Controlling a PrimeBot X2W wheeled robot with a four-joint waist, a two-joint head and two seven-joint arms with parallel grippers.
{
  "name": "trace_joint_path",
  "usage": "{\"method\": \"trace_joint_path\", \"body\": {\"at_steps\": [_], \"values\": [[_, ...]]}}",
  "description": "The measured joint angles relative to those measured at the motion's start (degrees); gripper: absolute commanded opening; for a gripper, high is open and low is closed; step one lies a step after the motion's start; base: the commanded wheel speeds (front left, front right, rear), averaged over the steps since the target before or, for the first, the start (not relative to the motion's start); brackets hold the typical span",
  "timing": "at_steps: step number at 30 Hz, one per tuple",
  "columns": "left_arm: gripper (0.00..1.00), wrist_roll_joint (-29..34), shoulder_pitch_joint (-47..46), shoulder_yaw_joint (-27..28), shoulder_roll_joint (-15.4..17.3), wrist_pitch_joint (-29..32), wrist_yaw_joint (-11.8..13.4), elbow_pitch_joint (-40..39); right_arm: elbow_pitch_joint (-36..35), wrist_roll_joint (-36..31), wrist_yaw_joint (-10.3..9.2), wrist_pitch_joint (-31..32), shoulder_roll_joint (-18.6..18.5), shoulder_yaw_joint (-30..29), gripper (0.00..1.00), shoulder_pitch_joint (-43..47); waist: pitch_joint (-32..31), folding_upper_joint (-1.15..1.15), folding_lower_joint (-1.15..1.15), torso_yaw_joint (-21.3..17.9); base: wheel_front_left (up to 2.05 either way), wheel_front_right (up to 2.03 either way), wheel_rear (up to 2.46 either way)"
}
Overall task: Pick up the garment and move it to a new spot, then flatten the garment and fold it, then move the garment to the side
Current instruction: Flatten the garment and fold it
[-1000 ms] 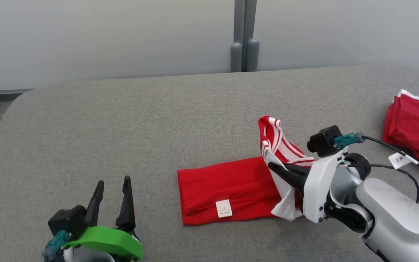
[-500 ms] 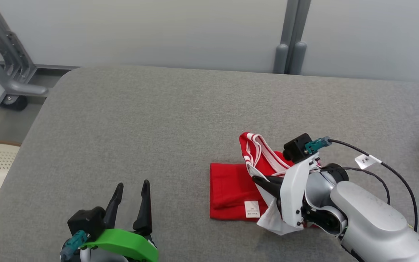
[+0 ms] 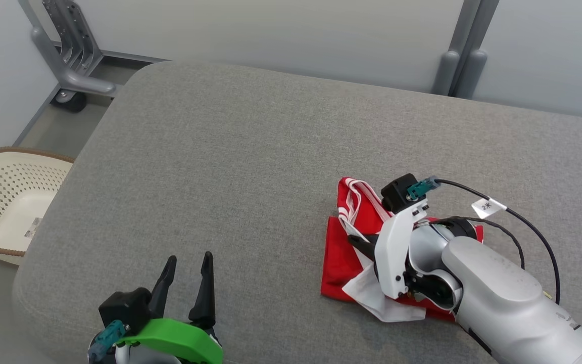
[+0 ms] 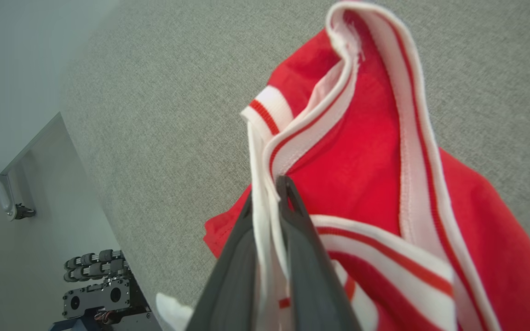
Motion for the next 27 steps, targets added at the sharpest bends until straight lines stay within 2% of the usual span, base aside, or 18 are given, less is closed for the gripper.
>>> {"method": "trace_joint_path", "body": {"at_steps": [1, 2, 3, 11, 16, 22, 27], "values": [[1.0, 0.0, 0.0, 0.0, 0.0, 0.0, 0.0, 0.09, 0.56, -0.04, 0.0, -0.02, 0.27, 0.04, 0.35, -0.08, 0.11, 0.0, 0.0, 0.1, 0.0, 0.0, 0.0], [1.0, 0.0, 0.0, 0.0, -0.01, 0.0, 0.0, 0.16, 1.01, -0.31, 0.01, -0.09, 0.45, 0.11, 0.75, -0.22, 0.17, 0.0, 0.0, 0.14, 0.0, 0.0, 0.0], [1.0, 0.0, -0.01, -0.01, -0.01, 0.0, 0.0, 0.24, 1.47, -0.74, 0.01, -0.12, 0.58, 0.18, 1.0, -0.48, 0.19, 0.0, 0.0, 0.12, 0.0, 0.0, 0.0], [1.0, -0.34, -0.01, 1.74, -0.03, -0.41, 0.0, 0.57, 1.93, -1.49, 0.6, -2.78, 2.65, 0.51, 1.0, -3.97, 0.04, 0.0, 0.01, -1.5, 0.0, 0.0, 0.0], [1.0, -0.34, -0.01, 2.05, -0.07, -0.52, 0.0, 0.73, 0.43, -1.38, 1.07, -6.0, 2.44, -1.18, 1.0, -6.35, -0.54, 0.0, 0.0, -3.22, 0.0, 0.0, 0.0], [1.0, -0.33, 0.02, 2.58, -0.08, -0.54, 0.0, 0.77, 0.59, -0.34, 1.08, -9.64, -1.83, -4.97, 1.0, -7.48, -1.69, 0.0, 0.0, -5.74, 0.0, 0.0, 0.0], [1.0, -0.31, 0.07, 3.32, -0.05, -0.58, 0.01, 0.63, 1.86, 3.09, 1.08, -11.94, -5.66, -8.49, 1.0, -3.44, -2.51, 0.0, 0.0, -7.99, 0.0, 0.0, 0.0]]}}
